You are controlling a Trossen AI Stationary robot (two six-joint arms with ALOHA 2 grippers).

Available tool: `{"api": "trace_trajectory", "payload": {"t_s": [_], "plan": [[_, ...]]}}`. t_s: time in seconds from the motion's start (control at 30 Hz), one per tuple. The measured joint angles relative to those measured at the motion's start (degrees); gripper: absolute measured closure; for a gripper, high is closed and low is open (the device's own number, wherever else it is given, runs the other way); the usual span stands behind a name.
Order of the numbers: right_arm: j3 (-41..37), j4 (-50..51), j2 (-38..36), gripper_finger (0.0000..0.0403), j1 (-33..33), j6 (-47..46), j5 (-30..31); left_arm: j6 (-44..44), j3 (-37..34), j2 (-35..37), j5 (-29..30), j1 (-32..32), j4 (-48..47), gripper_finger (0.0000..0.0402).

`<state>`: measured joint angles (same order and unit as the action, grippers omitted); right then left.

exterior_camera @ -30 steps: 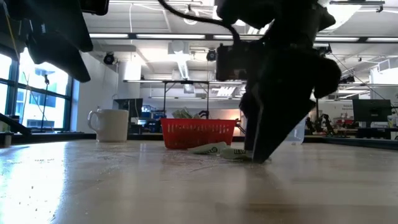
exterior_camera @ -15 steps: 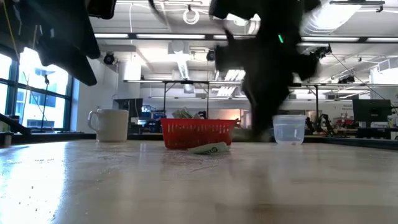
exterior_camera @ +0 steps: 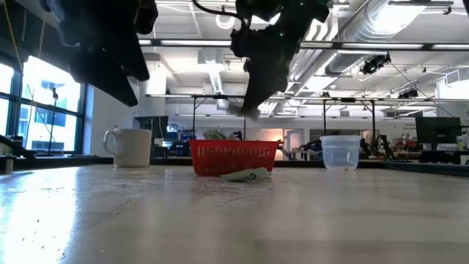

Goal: Pick and place items into bin
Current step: Put the stevia packet into the red bin

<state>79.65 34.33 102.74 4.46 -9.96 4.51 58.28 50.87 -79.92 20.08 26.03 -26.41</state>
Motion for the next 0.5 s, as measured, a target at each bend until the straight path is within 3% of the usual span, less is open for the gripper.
{"api": "trace_trajectory", "payload": {"t_s": [0.27, 0.37, 0.5], "plan": [[0.05, 2.29, -1.66, 0.0217, 1.46, -5.21, -4.41, -2.62, -0.02, -0.01, -2.11, -2.6, 1.71, 0.008], [0.08, 8.09, -5.17, 0.0155, -0.9, -6.88, -3.13, -15.75, 0.17, -2.4, -9.76, -4.63, 12.25, 0.008], [0.08, 16.6, -11.03, 0.0096, -6.86, -7.15, 1.15, -29.0, 1.15, -9.87, -14.27, -8.49, 19.73, 0.008]]}}
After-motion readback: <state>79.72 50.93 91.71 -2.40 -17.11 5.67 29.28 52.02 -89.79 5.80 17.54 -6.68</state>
